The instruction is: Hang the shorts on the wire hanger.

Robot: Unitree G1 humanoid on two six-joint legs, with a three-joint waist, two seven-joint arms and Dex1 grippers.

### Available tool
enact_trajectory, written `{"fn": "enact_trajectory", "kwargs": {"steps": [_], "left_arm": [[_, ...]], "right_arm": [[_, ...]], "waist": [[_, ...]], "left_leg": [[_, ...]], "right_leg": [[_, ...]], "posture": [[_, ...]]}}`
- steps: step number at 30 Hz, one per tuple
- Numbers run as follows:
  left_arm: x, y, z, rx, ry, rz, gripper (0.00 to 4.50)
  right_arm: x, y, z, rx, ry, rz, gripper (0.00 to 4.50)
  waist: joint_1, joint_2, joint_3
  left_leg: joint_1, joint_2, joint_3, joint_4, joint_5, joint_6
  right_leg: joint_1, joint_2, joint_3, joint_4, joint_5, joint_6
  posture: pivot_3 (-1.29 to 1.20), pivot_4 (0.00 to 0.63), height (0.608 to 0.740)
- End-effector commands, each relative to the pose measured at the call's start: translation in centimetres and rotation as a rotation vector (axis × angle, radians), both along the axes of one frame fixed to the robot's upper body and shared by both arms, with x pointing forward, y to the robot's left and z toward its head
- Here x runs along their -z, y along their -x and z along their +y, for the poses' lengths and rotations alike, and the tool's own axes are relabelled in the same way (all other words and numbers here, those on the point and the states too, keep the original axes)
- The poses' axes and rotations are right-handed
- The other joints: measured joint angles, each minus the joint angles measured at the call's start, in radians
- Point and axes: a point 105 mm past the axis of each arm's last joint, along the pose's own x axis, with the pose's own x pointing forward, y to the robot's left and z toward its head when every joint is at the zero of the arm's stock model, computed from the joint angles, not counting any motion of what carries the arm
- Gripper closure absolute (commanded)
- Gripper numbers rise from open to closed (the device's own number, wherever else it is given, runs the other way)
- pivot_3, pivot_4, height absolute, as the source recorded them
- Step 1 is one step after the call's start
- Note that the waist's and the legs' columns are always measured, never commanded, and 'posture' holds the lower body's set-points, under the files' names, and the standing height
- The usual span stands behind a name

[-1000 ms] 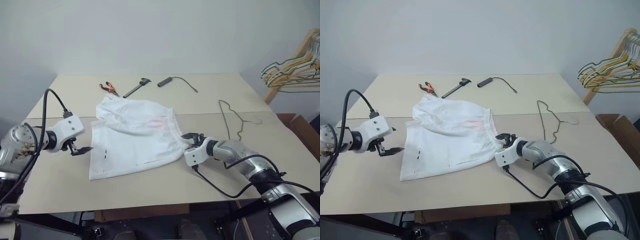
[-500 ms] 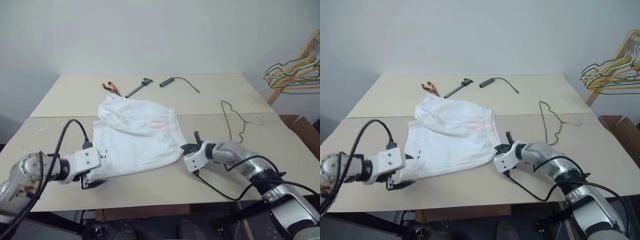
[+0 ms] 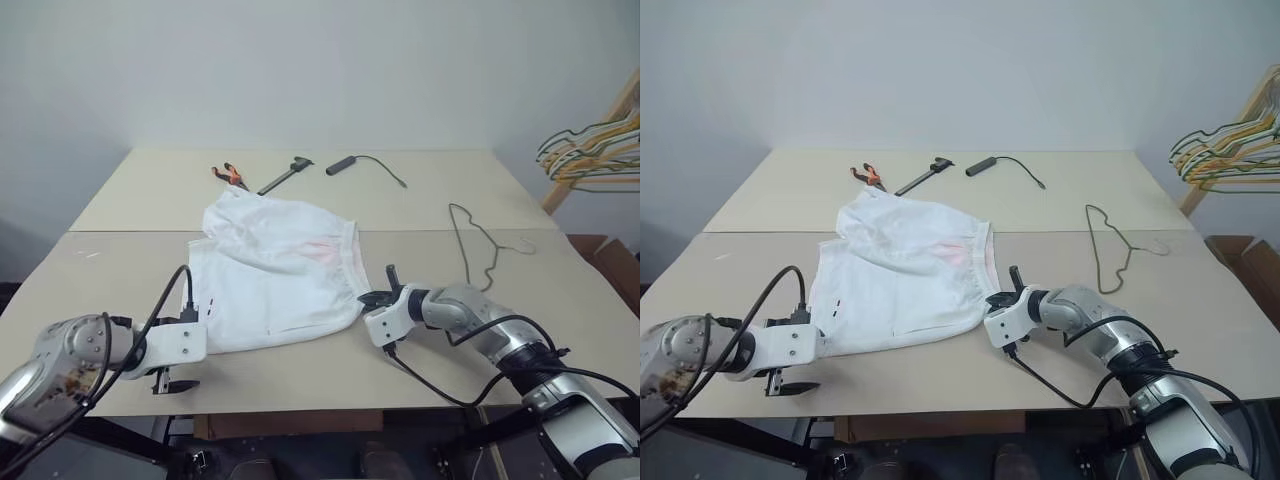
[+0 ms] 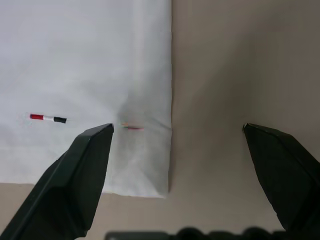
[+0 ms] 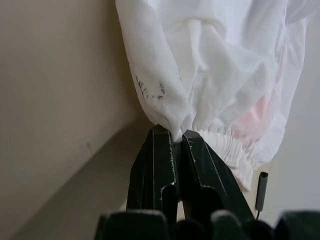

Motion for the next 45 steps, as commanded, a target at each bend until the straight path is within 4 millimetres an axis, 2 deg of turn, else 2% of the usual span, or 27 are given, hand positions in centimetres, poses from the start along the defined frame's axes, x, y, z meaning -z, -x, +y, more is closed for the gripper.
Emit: {"fn": "enact_trajectory", "kwargs": {"steps": [1, 4, 9, 16, 21, 27, 31, 38, 45], "left_arm": [[1.2, -1.0, 0.5, -0.028, -0.038, 0.002, 0.00], [1.7, -1.5, 0.6, -0.020, -0.055, 0.009, 0.61], [1.4, -2.4, 1.5, -0.036, -0.079, -0.021, 2.17], [0.3, -2.8, 2.6, -0.036, -0.097, -0.031, 4.47], [-0.6, -1.8, 2.5, 0.031, -0.091, -0.007, 4.47], [-2.3, 0.4, 1.0, 0.106, -0.009, 0.055, 4.47], [-2.7, 1.7, -0.2, 0.123, 0.032, 0.083, 4.47], [-1.7, 5.1, -1.7, 0.190, 0.061, 0.164, 4.47], [-1.4, 5.9, -1.0, 0.194, 0.026, 0.178, 4.47]], "right_arm": [[-2.1, -0.4, 0.3, -0.003, -0.048, -0.048, 4.48], [-2.2, -0.3, 0.2, -0.003, -0.048, -0.045, 4.50], [-2.3, -0.4, -0.1, 0.011, -0.047, -0.041, 4.50], [-2.2, -0.5, 0.0, 0.031, -0.056, -0.032, 4.50], [-2.1, -0.7, -0.1, 0.046, -0.061, -0.031, 4.50], [-2.0, -0.9, -0.2, 0.057, -0.062, -0.033, 4.50], [-2.0, -0.9, -0.3, 0.054, -0.059, -0.037, 4.50], [-1.8, 0.5, -1.3, 0.024, -0.036, -0.018, 4.50], [-1.6, 3.4, -2.7, 0.021, -0.014, 0.019, 4.50]], "waist": [[0.004, 0.003, -0.002], [0.005, 0.007, -0.004], [0.003, 0.009, -0.005], [-0.008, 0.009, -0.005], [-0.009, 0.008, -0.005], [-0.006, 0.008, -0.005], [-0.006, 0.008, -0.005], [-0.006, 0.008, -0.005], [0.001, 0.007, -0.005]], "left_leg": [[0.001, 0.000, 0.000, 0.000, 0.000, 0.000], [0.008, 0.000, 0.000, -0.001, 0.000, 0.000], [0.018, 0.000, 0.000, -0.002, 0.000, 0.000], [0.015, 0.000, 0.000, -0.002, 0.000, 0.001], [0.011, 0.000, 0.000, -0.002, -0.001, 0.001], [0.009, 0.000, 0.000, -0.002, -0.001, 0.002], [0.009, 0.000, 0.000, -0.002, -0.001, 0.002], [0.009, 0.000, 0.000, -0.002, -0.001, 0.002], [0.010, 0.000, 0.000, -0.002, -0.001, 0.002]], "right_leg": [[0.001, 0.000, 0.000, 0.000, 0.000, 0.000], [0.008, 0.000, 0.000, 0.000, 0.000, 0.000], [0.016, 0.000, 0.000, 0.000, -0.002, -0.001], [0.014, 0.000, 0.000, 0.001, -0.003, -0.002], [0.010, 0.000, 0.000, 0.000, -0.003, -0.002], [0.008, 0.000, 0.000, 0.000, -0.003, -0.001], [0.008, 0.000, 0.000, 0.000, -0.003, -0.001], [0.008, 0.000, 0.000, 0.000, -0.004, -0.002], [0.009, 0.000, 0.000, 0.000, -0.005, -0.002]], "posture": [[0.03, 0.000, 0.740], [0.02, 0.000, 0.740], [0.01, 0.000, 0.740], [0.02, 0.000, 0.740], [0.03, 0.000, 0.740], [0.03, 0.000, 0.740], [0.03, 0.000, 0.740], [0.02, 0.000, 0.740], [0.02, 0.000, 0.740]]}}
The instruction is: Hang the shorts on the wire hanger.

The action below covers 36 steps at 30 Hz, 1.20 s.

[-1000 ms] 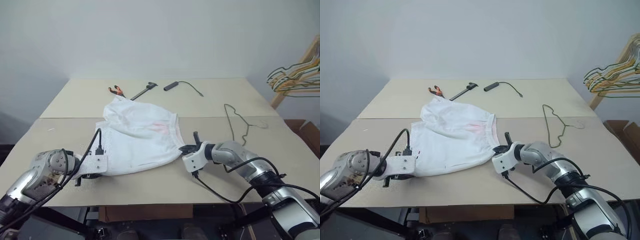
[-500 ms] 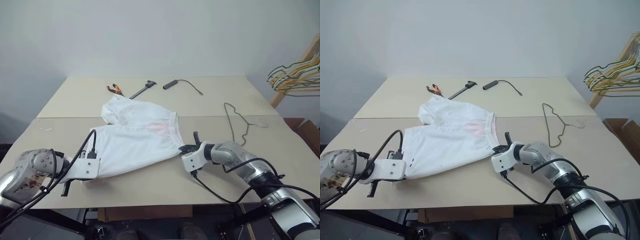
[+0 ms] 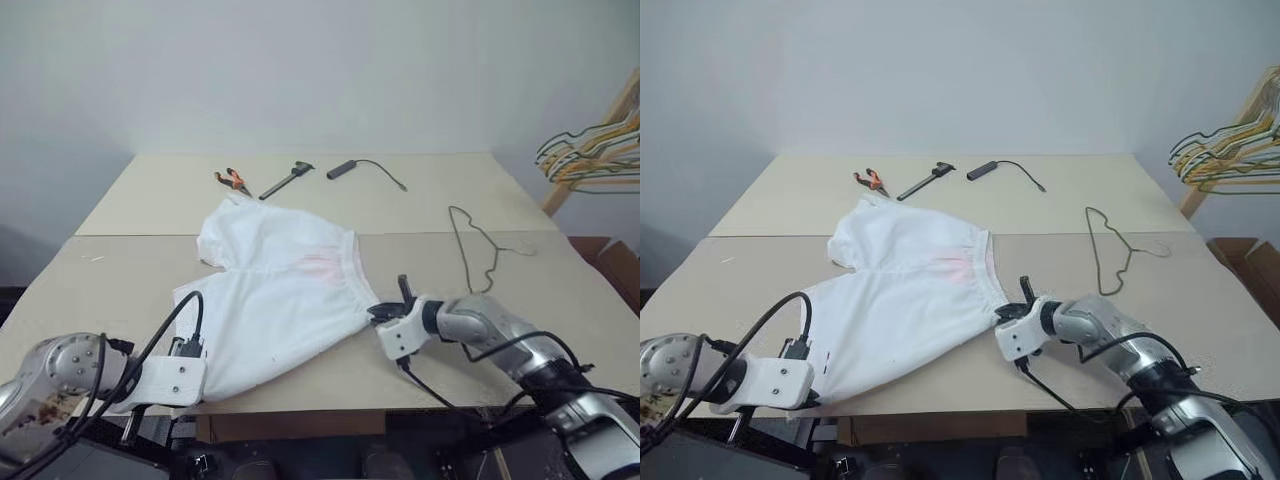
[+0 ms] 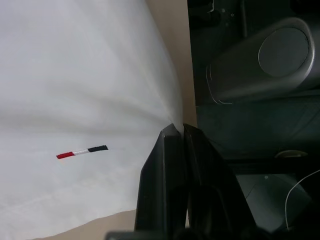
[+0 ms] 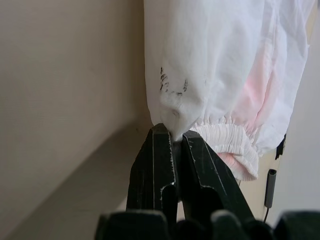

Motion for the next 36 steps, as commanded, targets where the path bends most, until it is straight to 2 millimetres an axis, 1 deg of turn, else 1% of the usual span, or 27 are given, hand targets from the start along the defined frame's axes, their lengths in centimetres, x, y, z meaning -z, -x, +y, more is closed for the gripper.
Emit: {"fn": "enact_trajectory", "kwargs": {"steps": [1, 5, 9, 13, 16, 22, 23, 25, 27, 29, 31, 33, 34, 35, 36], "left_arm": [[-0.8, -0.2, 0.5, 0.024, -0.037, -0.031, 4.47], [-1.1, 0.5, 0.9, 0.053, -0.041, 0.000, 4.47], [-1.0, 1.6, 1.1, 0.085, -0.039, 0.045, 4.47], [-0.2, 2.1, 1.3, 0.094, -0.032, 0.054, 4.47], [0.1, 2.3, 1.3, 0.098, -0.024, 0.056, 4.47], [1.0, 2.6, 2.0, 0.095, -0.026, 0.066, 4.47], [1.2, 2.6, 2.2, 0.093, -0.024, 0.066, 4.04], [2.1, 2.6, 3.1, 0.075, -0.015, 0.061, 3.57], [3.0, 2.7, 4.3, 0.044, 0.011, 0.056, 2.87], [3.7, 2.7, 5.9, 0.004, 0.049, 0.048, 2.24], [4.1, 2.7, 7.1, -0.025, 0.088, 0.035, 1.65], [3.2, 2.1, 7.9, -0.051, 0.151, -0.012, 1.03], [2.4, 1.5, 8.2, -0.066, 0.194, -0.049, 0.71], [1.7, 1.0, 8.4, -0.075, 0.233, -0.082, 0.41], [1.0, 0.5, 8.4, -0.083, 0.277, -0.114, 0.14]], "right_arm": [[-1.8, 0.7, -0.7, 0.013, -0.020, -0.030, 4.50], [-1.4, 2.1, -0.9, 0.017, -0.011, -0.009, 4.50], [-1.6, 2.7, -0.8, 0.035, -0.014, -0.009, 4.50], [-1.5, 3.6, -0.8, 0.044, -0.011, 0.004, 4.50], [-1.3, 4.1, -0.9, 0.048, 0.001, 0.013, 4.50], [-1.2, 5.1, -0.8, 0.051, -0.006, 0.038, 4.50], [-1.2, 5.2, -0.8, 0.054, -0.014, 0.050, 3.87], [-1.5, 5.4, -0.9, 0.052, -0.018, 0.073, 3.31], [-1.8, 5.6, -1.4, 0.058, -0.022, 0.098, 2.53], [-2.4, 6.0, -2.1, 0.077, -0.046, 0.138, 1.87], [-3.0, 6.5, -2.6, 0.094, -0.072, 0.189, 1.19], [-4.0, 6.7, -3.4, 0.139, -0.129, 0.252, 0.51], [-4.7, 6.6, -4.0, 0.167, -0.167, 0.282, 0.11], [-5.3, 6.3, -4.5, 0.192, -0.204, 0.295, 0.00], [-6.0, 5.7, -4.9, 0.228, -0.248, 0.295, 0.00]], "waist": [[0.001, 0.000, 0.000], [-0.002, 0.000, 0.000], [-0.010, 0.000, 0.000], [-0.007, -0.001, 0.000], [-0.004, -0.002, 0.000], [-0.006, -0.002, 0.000], [-0.007, -0.002, 0.000], [-0.006, -0.002, -0.001], [-0.005, -0.002, -0.001], [-0.004, -0.003, -0.001], [-0.001, -0.002, -0.001], [0.012, -0.001, -0.001], [0.019, -0.001, -0.001], [0.024, -0.001, 0.000], [0.029, -0.001, 0.000]], "left_leg": [[0.000, 0.000, 0.000, 0.000, 0.000, 0.000], [0.000, 0.000, 0.000, 0.000, 0.000, 0.000], [0.001, 0.000, 0.000, 0.000, 0.000, 0.000], [0.001, 0.000, 0.000, 0.000, -0.001, -0.001], [0.000, 0.000, 0.000, 0.000, -0.001, -0.001], [0.001, 0.000, 0.000, 0.000, -0.001, -0.001], [0.001, 0.000, 0.000, 0.000, -0.001, -0.001], [0.001, 0.000, 0.000, 0.000, -0.001, -0.001], [0.001, 0.000, 0.000, 0.000, -0.001, -0.001], [0.001, 0.000, 0.000, 0.000, -0.001, -0.001], [0.001, 0.001, 0.000, 0.000, -0.001, -0.001], [0.004, 0.001, 0.000, 0.000, -0.001, -0.001], [0.006, 0.001, 0.000, 0.000, -0.001, -0.001], [0.008, 0.002, -0.001, 0.000, -0.001, -0.001], [0.011, 0.002, -0.001, 0.000, -0.001, -0.001]], "right_leg": [[0.000, 0.000, 0.000, 0.000, 0.000, 0.000], [0.000, 0.000, 0.000, 0.000, -0.001, 0.000], [0.000, 0.000, 0.000, 0.000, -0.001, -0.001], [0.000, 0.000, 0.000, 0.000, -0.002, -0.001], [0.000, 0.000, 0.000, 0.000, -0.003, 0.001], [0.000, 0.000, 0.000, 0.001, -0.004, 0.002], [0.000, 0.000, 0.000, 0.001, -0.004, 0.002], [0.000, 0.000, 0.000, 0.000, -0.004, 0.003], [0.001, 0.000, -0.001, 0.000, -0.004, 0.002], [0.000, 0.000, -0.001, 0.000, -0.005, 0.002], [0.000, 0.000, -0.001, 0.000, -0.005, 0.001], [0.002, -0.001, -0.002, 0.001, -0.006, -0.001], [0.004, 0.000, -0.002, 0.002, -0.010, -0.005], [0.005, 0.000, -0.003, 0.002, -0.013, -0.005], [0.005, 0.000, -0.003, 0.003, -0.013, -0.006]], "posture": [[0.01, 0.000, 0.740], [-0.01, 0.000, 0.740], [-0.01, 0.002, 0.740], [-0.02, 0.005, 0.740], [-0.01, 0.005, 0.740], [-0.01, 0.001, 0.740], [-0.01, 0.000, 0.740], [-0.01, 0.000, 0.740], [-0.01, 0.000, 0.740], [0.00, 0.000, 0.740], [0.00, 0.000, 0.740], [0.01, 0.000, 0.740], [0.01, 0.000, 0.740], [0.01, 0.000, 0.740], [0.01, 0.000, 0.740]]}}
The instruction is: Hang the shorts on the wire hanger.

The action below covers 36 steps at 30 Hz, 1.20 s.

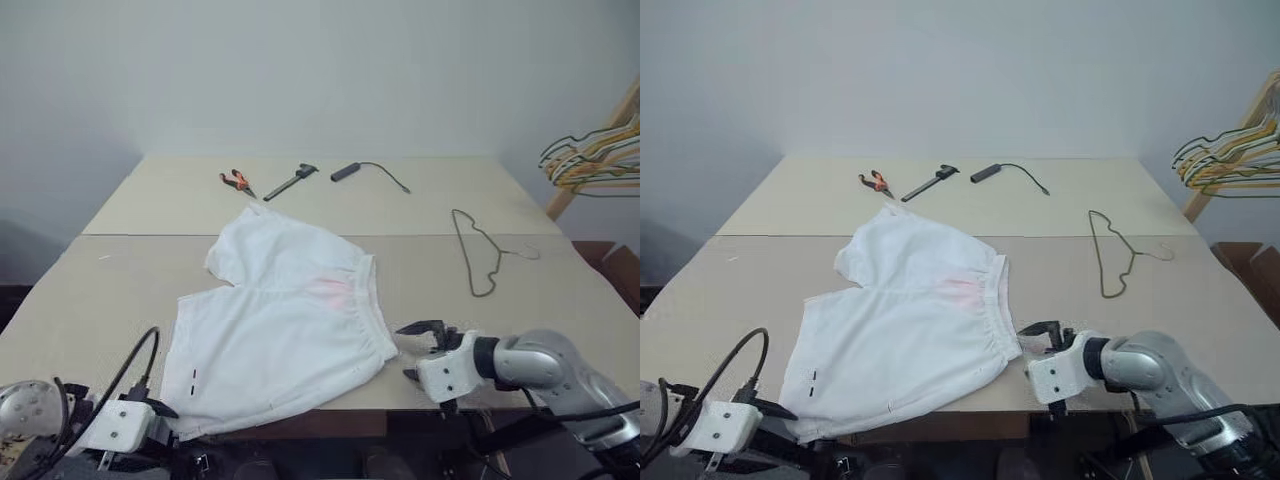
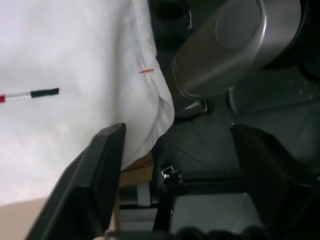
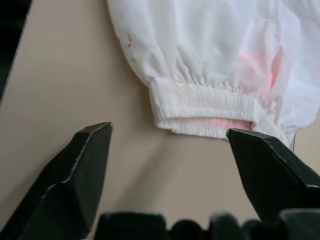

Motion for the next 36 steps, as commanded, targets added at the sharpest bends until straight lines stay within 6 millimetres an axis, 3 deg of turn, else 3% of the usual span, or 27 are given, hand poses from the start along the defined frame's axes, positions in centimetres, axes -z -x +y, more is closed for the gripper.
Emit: {"fn": "enact_trajectory", "kwargs": {"steps": [1, 3, 6, 9, 12, 18, 23, 29, 36], "left_arm": [[-4.5, -3.5, 1.1, -0.103, 0.133, -0.202, 0.03], [-8.7, -5.2, -1.0, -0.119, 0.302, -0.295, 0.03], [-14.0, -7.4, -5.4, -0.111, 0.485, -0.345, 0.03], [-16.5, -8.0, -8.2, -0.099, 0.556, -0.323, 0.03], [-18.3, -8.5, -10.9, -0.089, 0.619, -0.307, 0.03], [-20.6, -9.1, -14.3, -0.085, 0.769, -0.247, 0.03], [-21.2, -9.1, -16.0, -0.041, 0.817, -0.215, 0.03], [-21.2, -9.3, -16.5, -0.043, 0.844, -0.198, 0.03], [-20.8, -9.3, -16.1, -0.056, 0.845, -0.171, 0.03]], "right_arm": [[-3.9, -2.2, -1.5, 0.147, -0.158, -0.031, 0.00], [-5.5, -4.5, -3.0, 0.289, -0.277, -0.041, 0.00], [-6.2, -8.2, -5.5, 0.555, -0.352, -0.049, 0.00], [-6.3, -10.2, -6.8, 0.721, -0.383, -0.039, 0.00], [-6.1, -12.1, -8.1, 0.920, -0.416, -0.007, 0.00], [-5.1, -14.1, -10.7, 1.255, -0.424, 0.049, 0.00], [-4.1, -15.4, -12.8, 1.523, -0.476, 0.153, 0.00], [-2.8, -16.3, -13.6, 1.677, -0.532, 0.277, 0.00], [-0.9, -16.6, -13.4, 1.734, -0.562, 0.401, 0.00]], "waist": [[0.011, 0.000, 0.000], [0.013, -0.004, 0.002], [0.010, -0.011, -0.001], [0.001, -0.014, -0.004], [-0.011, -0.008, -0.002], [-0.034, -0.002, -0.003], [-0.045, -0.002, -0.002], [-0.058, -0.002, -0.003], [-0.085, -0.002, -0.003]], "left_leg": [[0.003, 0.000, 0.000, 0.000, 0.000, -0.001], [0.005, 0.001, 0.000, 0.000, -0.004, -0.007], [0.004, 0.001, 0.000, 0.001, -0.004, -0.008], [0.002, 0.000, 0.000, 0.002, 0.000, -0.001], [-0.001, -0.002, 0.000, 0.000, -0.003, -0.001], [-0.017, -0.002, -0.003, -0.002, -0.002, -0.001], [-0.019, -0.003, -0.003, 0.001, -0.002, -0.001], [-0.019, -0.004, -0.005, 0.001, -0.001, -0.001], [-0.020, -0.004, -0.005, 0.000, -0.001, -0.001]], "right_leg": [[0.001, 0.000, 0.000, 0.000, 0.000, 0.000], [0.001, 0.000, 0.000, 0.002, 0.000, -0.001], [0.002, 0.000, 0.000, 0.002, 0.001, -0.002], [0.003, 0.000, 0.002, 0.000, 0.002, -0.001], [0.002, 0.001, 0.004, 0.000, 0.007, 0.003], [-0.014, 0.004, 0.004, 0.002, 0.007, 0.002], [-0.014, 0.003, 0.005, 0.001, 0.009, 0.004], [-0.014, 0.003, 0.005, 0.000, 0.011, 0.004], [-0.014, 0.003, 0.005, 0.000, 0.011, 0.005]], "posture": [[0.01, 0.000, 0.740], [0.01, 0.000, 0.740], [0.00, 0.000, 0.740], [-0.01, 0.000, 0.740], [-0.01, 0.000, 0.740], [-0.01, 0.000, 0.740], [-0.01, 0.000, 0.740], [-0.02, 0.000, 0.740], [-0.02, 0.000, 0.740]]}}
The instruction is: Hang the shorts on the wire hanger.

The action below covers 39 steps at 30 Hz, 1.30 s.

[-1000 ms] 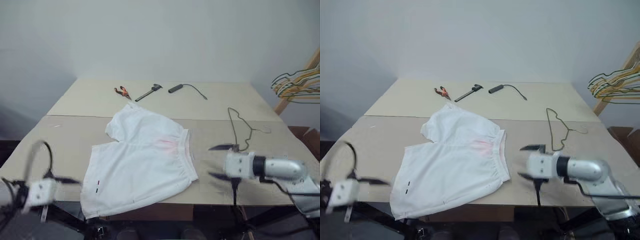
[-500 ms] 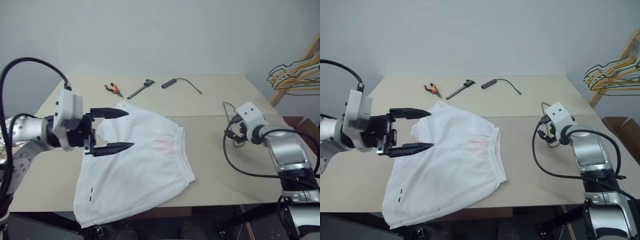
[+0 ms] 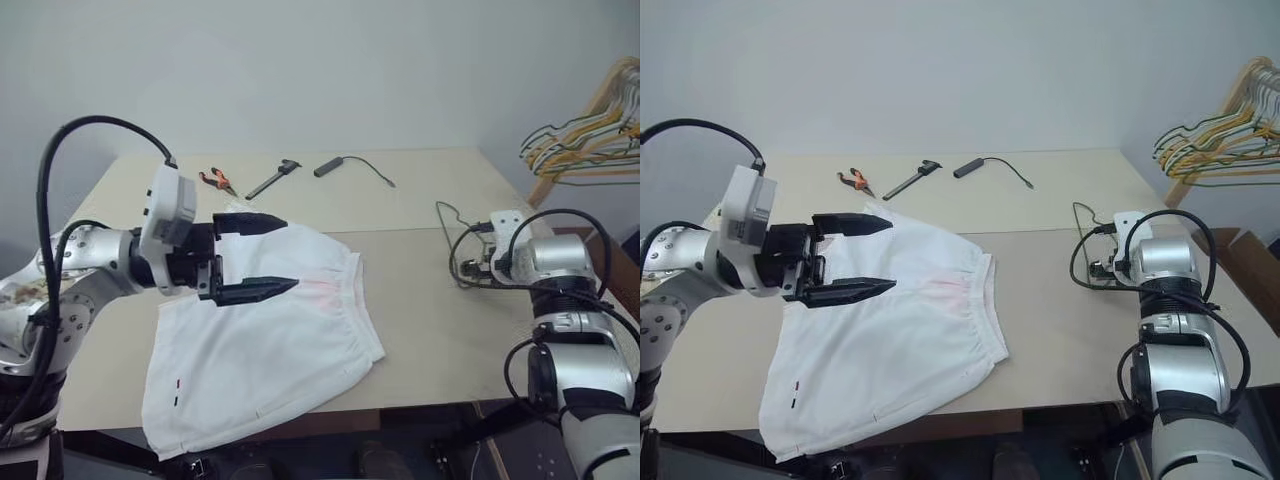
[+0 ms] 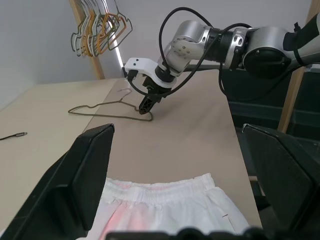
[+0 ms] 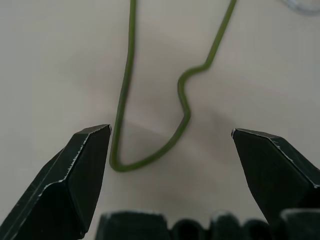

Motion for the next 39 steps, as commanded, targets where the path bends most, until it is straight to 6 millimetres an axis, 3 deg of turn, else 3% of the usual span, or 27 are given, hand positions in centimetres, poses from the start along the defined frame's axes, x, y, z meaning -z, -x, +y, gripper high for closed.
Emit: {"fn": "enact_trajectory", "kwargs": {"steps": [1, 3, 13, 21, 28, 33, 39], "left_arm": [[-0.6, 0.3, 0.2, 0.006, 0.014, -0.027, 0.00], [-0.4, 0.2, 0.3, 0.007, 0.013, -0.025, 0.00], [0.1, -0.2, 0.6, 0.012, 0.011, -0.028, 0.00], [0.4, -0.5, 0.5, 0.021, 0.009, -0.027, 0.00], [0.5, -0.4, 0.4, 0.034, 0.000, -0.032, 0.00], [0.5, -0.2, 0.5, 0.024, -0.003, -0.040, 0.00], [0.5, 0.0, 0.3, 0.012, -0.003, -0.048, 0.00]], "right_arm": [[-0.8, -0.9, -0.2, 0.006, -0.011, -0.042, 0.38], [-0.4, -1.0, -0.1, -0.002, -0.004, -0.034, 0.88], [0.1, -1.1, -0.4, 0.059, -0.061, -0.024, 4.46], [-1.2, -0.9, -1.1, 0.183, -0.153, -0.058, 4.46], [-3.6, -2.7, -1.2, 0.114, -0.007, -0.258, 4.46], [-3.2, -3.4, 1.3, -0.005, -0.055, -0.250, 2.83], [-1.8, -3.7, 2.5, -0.114, -0.024, -0.231, 0.76]], "waist": [[-0.004, 0.000, 0.000], [-0.007, 0.000, 0.000], [-0.030, 0.000, 0.000], [-0.032, 0.000, 0.000], [-0.037, 0.000, 0.000], [-0.042, 0.000, 0.000], [-0.042, 0.001, 0.000]], "left_leg": [[0.000, 0.000, 0.000, 0.000, 0.000, 0.000], [0.000, 0.000, 0.000, 0.000, 0.000, 0.000], [0.000, 0.000, -0.001, 0.000, 0.000, 0.000], [0.000, 0.000, -0.001, 0.000, 0.000, 0.000], [0.000, 0.000, -0.002, 0.000, 0.000, 0.000], [0.001, 0.000, -0.002, 0.000, 0.000, 0.000], [0.000, 0.000, -0.002, 0.000, 0.000, 0.000]], "right_leg": [[0.000, 0.000, 0.000, 0.000, 0.000, 0.000], [0.000, 0.000, 0.000, 0.000, 0.000, 0.000], [0.001, 0.000, 0.000, 0.000, 0.000, 0.001], [0.001, 0.000, 0.000, 0.000, 0.000, 0.001], [0.001, 0.000, 0.000, 0.000, 0.000, 0.001], [0.001, 0.000, 0.000, 0.000, 0.000, 0.001], [0.001, 0.000, 0.000, 0.000, 0.000, 0.001]], "posture": [[-0.03, 0.000, 0.740], [-0.03, 0.000, 0.740], [-0.04, 0.000, 0.740], [-0.06, 0.000, 0.740], [-0.06, 0.000, 0.740], [-0.03, 0.000, 0.740], [-0.01, 0.000, 0.740]]}}
